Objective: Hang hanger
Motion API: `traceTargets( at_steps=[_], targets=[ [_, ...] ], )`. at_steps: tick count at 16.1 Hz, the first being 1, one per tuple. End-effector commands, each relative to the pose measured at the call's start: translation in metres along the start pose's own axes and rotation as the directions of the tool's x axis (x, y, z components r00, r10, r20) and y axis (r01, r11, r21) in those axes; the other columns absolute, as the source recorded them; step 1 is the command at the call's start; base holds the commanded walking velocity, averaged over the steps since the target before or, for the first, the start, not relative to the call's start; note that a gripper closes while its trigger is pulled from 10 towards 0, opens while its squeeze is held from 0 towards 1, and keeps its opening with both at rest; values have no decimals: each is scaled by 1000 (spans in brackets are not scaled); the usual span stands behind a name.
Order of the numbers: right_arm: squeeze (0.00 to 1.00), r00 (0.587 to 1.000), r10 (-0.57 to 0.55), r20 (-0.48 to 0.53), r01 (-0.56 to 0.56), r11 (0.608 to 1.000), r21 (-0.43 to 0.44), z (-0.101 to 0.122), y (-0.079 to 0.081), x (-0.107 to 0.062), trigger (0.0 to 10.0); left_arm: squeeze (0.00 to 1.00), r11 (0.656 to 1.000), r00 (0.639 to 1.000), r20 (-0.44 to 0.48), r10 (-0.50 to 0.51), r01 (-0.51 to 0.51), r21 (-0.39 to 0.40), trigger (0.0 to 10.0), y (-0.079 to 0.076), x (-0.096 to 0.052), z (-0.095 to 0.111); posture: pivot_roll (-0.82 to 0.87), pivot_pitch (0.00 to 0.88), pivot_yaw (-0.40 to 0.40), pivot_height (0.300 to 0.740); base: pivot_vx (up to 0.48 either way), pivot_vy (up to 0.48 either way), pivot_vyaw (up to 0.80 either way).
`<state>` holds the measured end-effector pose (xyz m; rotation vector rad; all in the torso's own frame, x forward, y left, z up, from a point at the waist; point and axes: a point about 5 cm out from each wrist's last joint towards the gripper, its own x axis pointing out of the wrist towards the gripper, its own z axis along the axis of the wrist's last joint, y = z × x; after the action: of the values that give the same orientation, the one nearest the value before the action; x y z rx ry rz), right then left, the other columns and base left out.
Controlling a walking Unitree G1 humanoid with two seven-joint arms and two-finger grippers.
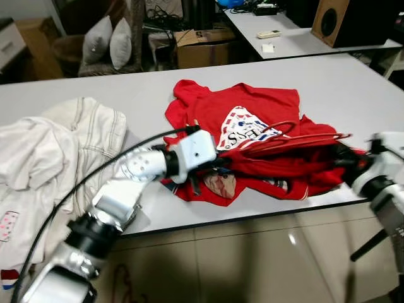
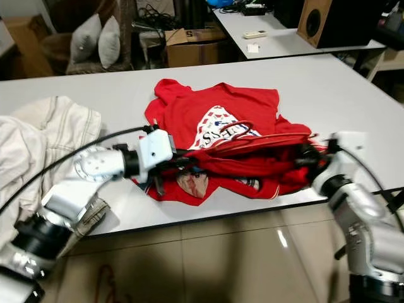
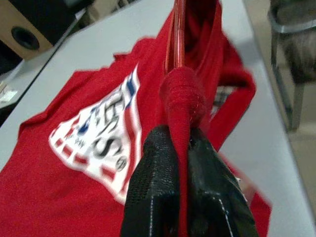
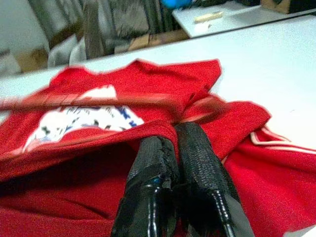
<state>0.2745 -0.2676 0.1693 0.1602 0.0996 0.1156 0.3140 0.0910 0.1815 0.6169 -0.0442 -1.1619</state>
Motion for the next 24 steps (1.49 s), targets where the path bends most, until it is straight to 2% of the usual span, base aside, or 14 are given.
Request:
traceTargets(
  at_steps=[1, 2, 5, 6, 8, 9, 12, 14, 18, 21, 22, 24],
  targets=[
    [0, 999, -25, 33, 25, 1000, 13, 10, -9, -3, 0, 0, 1000, 1000, -19, 3, -3, 25, 0, 7, -4, 0, -122, 0, 114, 740, 0, 0, 0],
    [0, 999, -26, 33, 25, 1000, 12, 10, -10, -4, 0, 0, 1000, 1000, -21, 3, -2, 28, 0, 8, -5, 0, -122, 0, 114, 740, 0, 0, 0],
    [0, 995, -67, 78, 62, 996, 68, 21, -26, -12, 0, 0, 999, 999, -37, 0, 2, 46, 0, 15, -9, -4, -124, 0, 135, 740, 0, 0, 0],
    [0, 995, -70, 77, 64, 995, 71, 23, -29, -13, 0, 0, 999, 1000, -19, 6, -6, 36, 0, 17, -11, -4, -130, 0, 139, 740, 0, 0, 0],
    [0, 995, -87, 46, 83, 994, 77, 21, -37, -16, 0, 0, 997, 994, 90, 67, -65, -30, 0, 26, -15, 7, -131, 0, 136, 740, 0, 0, 0],
    [0, 994, -102, 50, 96, 990, 99, 22, -43, -17, 0, 0, 997, 992, 105, 75, -70, -44, 0, 28, -19, 8, -130, 0, 132, 740, 0, 0, 0],
    [0, 989, -125, 75, 112, 981, 161, 31, -55, -16, 0, 0, 999, 998, 53, 39, -37, -34, 0, 25, -28, -5, -129, 0, 122, 740, 0, 0, 0],
    [0, 989, -125, 79, 110, 979, 170, 36, -59, -13, 0, 0, 999, 999, 39, 31, -30, -31, 0, 23, -30, -9, -129, 0, 119, 740, 0, 0, 0],
    [0, 991, -90, 99, 73, 983, 166, 48, -57, -6, 0, 0, 999, 998, -62, 27, -26, 27, 0, 22, -32, -21, -126, 0, 110, 740, 0, 0, 0],
    [0, 990, -39, 134, 17, 986, 164, 60, -46, 0, 0, 0, 998, 993, -117, -7, 15, 67, 0, 17, -32, -28, -127, 0, 115, 740, 0, 0, 0],
    [0, 990, -37, 137, 14, 987, 162, 61, -46, 0, 0, 0, 998, 993, -117, -6, 14, 68, 0, 17, -32, -28, -127, 0, 116, 740, 0, 0, 0],
    [0, 989, 21, 145, -43, 987, 152, 67, -34, 3, 0, 0, 997, 993, -119, 16, -7, 79, 0, 20, -28, -28, -126, 0, 117, 740, 0, 0, 0]
  ],
)
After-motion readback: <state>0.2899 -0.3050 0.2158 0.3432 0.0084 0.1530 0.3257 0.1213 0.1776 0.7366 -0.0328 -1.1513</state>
